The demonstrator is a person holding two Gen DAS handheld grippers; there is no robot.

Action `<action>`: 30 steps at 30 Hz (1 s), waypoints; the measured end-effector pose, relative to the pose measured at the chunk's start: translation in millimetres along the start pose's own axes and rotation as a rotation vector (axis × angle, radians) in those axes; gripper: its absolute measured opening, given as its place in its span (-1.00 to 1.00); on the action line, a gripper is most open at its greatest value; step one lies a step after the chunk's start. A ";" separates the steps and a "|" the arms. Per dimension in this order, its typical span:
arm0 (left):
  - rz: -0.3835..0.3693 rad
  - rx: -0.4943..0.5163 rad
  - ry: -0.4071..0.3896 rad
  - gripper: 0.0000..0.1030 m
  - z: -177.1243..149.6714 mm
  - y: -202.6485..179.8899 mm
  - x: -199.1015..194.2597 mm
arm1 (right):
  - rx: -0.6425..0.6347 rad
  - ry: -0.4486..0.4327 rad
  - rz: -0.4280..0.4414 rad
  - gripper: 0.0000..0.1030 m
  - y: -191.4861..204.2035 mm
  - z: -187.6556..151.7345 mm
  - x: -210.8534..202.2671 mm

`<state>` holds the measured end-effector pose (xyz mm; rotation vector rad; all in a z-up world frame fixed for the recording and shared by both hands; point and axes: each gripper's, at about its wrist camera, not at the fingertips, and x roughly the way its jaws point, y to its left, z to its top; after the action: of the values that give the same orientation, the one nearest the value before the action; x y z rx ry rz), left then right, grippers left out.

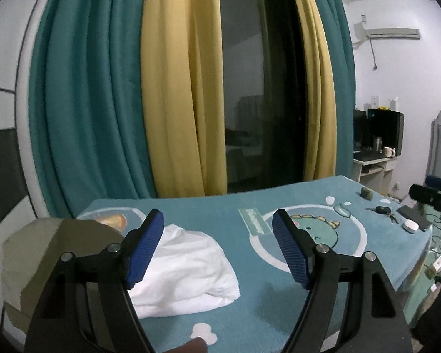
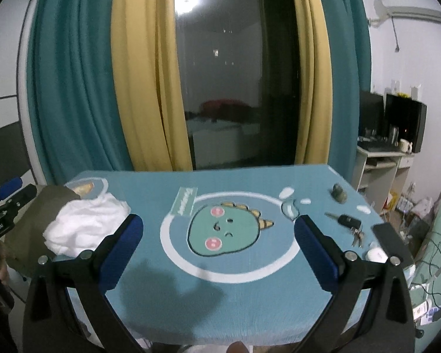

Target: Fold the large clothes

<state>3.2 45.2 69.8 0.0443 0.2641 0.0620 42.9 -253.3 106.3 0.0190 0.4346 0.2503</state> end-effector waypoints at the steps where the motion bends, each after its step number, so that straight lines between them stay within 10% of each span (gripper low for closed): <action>1: 0.007 0.009 -0.011 0.53 1.0 -0.8 -2.3 | -0.003 -0.012 0.000 0.97 1.9 1.9 -4.1; 30: 0.003 -0.079 0.033 0.53 -12.1 26.1 -2.4 | -0.007 0.017 -0.027 0.98 8.1 -15.6 2.9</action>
<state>-3.7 71.5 60.1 -0.0350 0.2942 0.0766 37.1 -245.3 91.6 0.0043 0.4503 0.2253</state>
